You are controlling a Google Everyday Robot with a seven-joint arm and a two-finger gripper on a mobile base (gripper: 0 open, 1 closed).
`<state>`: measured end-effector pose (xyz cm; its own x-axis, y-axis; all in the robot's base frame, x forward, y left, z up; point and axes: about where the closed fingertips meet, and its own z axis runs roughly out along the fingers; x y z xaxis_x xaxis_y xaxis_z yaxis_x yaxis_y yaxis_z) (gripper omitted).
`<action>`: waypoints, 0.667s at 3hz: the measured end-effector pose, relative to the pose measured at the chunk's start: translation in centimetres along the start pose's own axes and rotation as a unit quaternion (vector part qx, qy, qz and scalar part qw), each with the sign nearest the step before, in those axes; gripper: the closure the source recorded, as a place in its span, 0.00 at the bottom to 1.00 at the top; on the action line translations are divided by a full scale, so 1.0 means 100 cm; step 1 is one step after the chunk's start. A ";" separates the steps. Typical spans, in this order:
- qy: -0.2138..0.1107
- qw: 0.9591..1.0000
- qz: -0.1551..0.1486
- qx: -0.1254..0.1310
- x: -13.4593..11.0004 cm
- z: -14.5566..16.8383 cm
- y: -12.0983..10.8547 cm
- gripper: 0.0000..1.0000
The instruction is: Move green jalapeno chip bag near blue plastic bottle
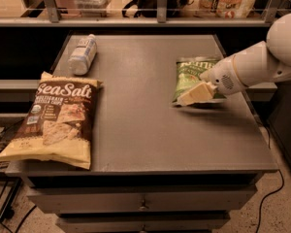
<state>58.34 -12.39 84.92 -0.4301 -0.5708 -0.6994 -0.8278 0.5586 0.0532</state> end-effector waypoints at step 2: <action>0.000 1.000 0.001 0.001 -0.003 -0.002 -0.001 0.88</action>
Offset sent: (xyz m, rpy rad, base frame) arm 0.0109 -0.0078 0.0133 0.0038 -0.0343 -0.0425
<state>58.46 -12.37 85.26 -0.4321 -0.5688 -0.6998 -0.8257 0.5616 0.0533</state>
